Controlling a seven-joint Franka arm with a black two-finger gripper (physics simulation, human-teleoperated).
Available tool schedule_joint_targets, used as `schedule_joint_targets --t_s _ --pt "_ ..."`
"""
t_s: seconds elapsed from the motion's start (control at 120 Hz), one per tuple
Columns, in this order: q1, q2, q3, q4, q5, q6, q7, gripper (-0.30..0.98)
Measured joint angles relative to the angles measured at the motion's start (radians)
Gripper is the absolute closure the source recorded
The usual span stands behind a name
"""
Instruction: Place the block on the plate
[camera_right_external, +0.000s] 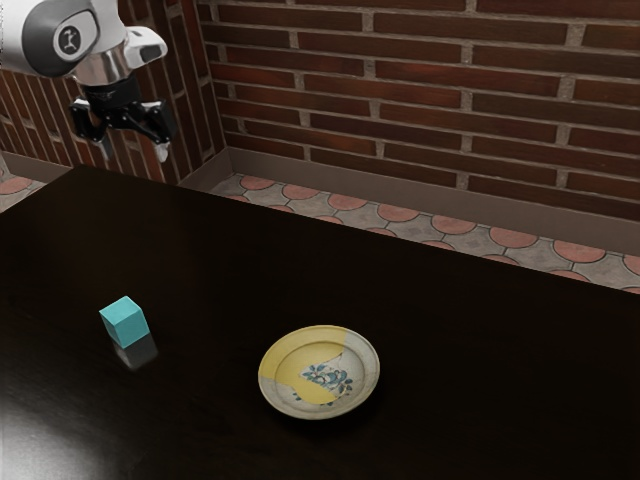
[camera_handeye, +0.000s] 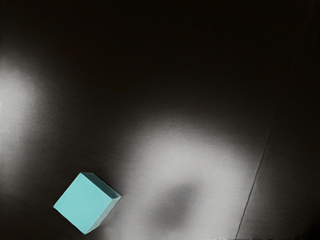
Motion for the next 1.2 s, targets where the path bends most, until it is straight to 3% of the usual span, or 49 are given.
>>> schedule_joint_targets --t_s 0.283,0.592,0.717,0.892,1.2 --pt "-0.015 0.063 0.007 -0.059 0.006 0.001 0.058 0.0" --pt "-0.005 0.105 0.054 -0.255 -0.016 0.075 0.178 0.01" --pt "0.054 0.125 0.057 -0.277 -0.053 0.108 0.275 0.0" --pt "0.213 0.22 0.058 -0.274 -0.065 0.179 0.408 0.0" --pt "0.225 0.332 0.058 -0.277 -0.063 0.341 0.635 0.0"
